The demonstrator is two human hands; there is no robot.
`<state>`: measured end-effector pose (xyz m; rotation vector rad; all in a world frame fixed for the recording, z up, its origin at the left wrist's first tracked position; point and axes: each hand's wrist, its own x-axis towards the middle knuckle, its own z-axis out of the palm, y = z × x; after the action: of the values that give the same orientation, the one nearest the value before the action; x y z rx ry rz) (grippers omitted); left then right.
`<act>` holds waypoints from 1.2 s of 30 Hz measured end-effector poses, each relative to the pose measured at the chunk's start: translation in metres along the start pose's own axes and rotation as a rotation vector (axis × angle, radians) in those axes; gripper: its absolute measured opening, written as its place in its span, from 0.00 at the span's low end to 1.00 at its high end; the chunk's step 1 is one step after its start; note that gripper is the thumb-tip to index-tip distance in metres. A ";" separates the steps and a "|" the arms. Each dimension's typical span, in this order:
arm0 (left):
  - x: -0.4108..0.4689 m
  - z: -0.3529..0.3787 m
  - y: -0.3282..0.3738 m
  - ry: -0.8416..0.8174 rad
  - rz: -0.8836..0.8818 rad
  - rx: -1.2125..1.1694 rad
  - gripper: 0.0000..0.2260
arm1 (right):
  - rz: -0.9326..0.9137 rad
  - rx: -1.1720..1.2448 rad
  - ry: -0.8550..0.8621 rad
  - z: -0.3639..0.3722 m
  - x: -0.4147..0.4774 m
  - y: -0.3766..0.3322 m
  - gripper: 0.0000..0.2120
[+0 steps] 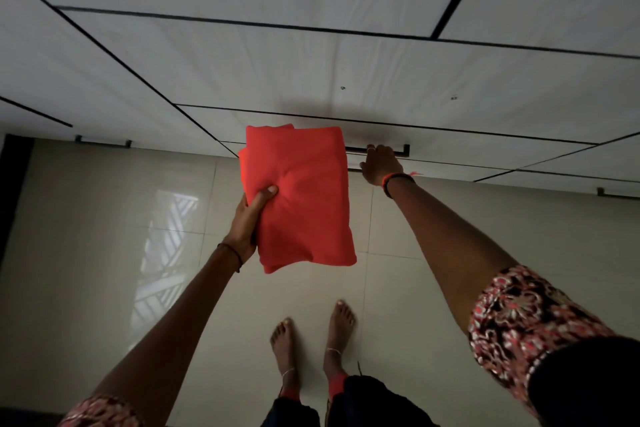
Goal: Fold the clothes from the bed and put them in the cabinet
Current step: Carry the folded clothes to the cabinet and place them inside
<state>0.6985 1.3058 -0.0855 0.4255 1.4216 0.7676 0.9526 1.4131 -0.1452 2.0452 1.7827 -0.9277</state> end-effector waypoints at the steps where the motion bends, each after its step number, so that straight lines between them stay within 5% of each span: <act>1: 0.000 0.000 0.002 -0.005 0.007 0.001 0.34 | 0.002 -0.007 0.002 0.001 -0.001 0.001 0.24; 22: -0.113 -0.019 0.027 -0.125 0.011 0.012 0.32 | -0.019 -0.097 -0.193 0.085 -0.122 0.010 0.23; 36: -0.104 -0.022 0.041 -0.142 0.015 -0.062 0.31 | 0.097 0.064 -0.123 0.145 -0.211 0.002 0.26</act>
<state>0.6708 1.2579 0.0138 0.4352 1.2604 0.7765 0.9053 1.1620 -0.1245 2.0450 1.5960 -1.0699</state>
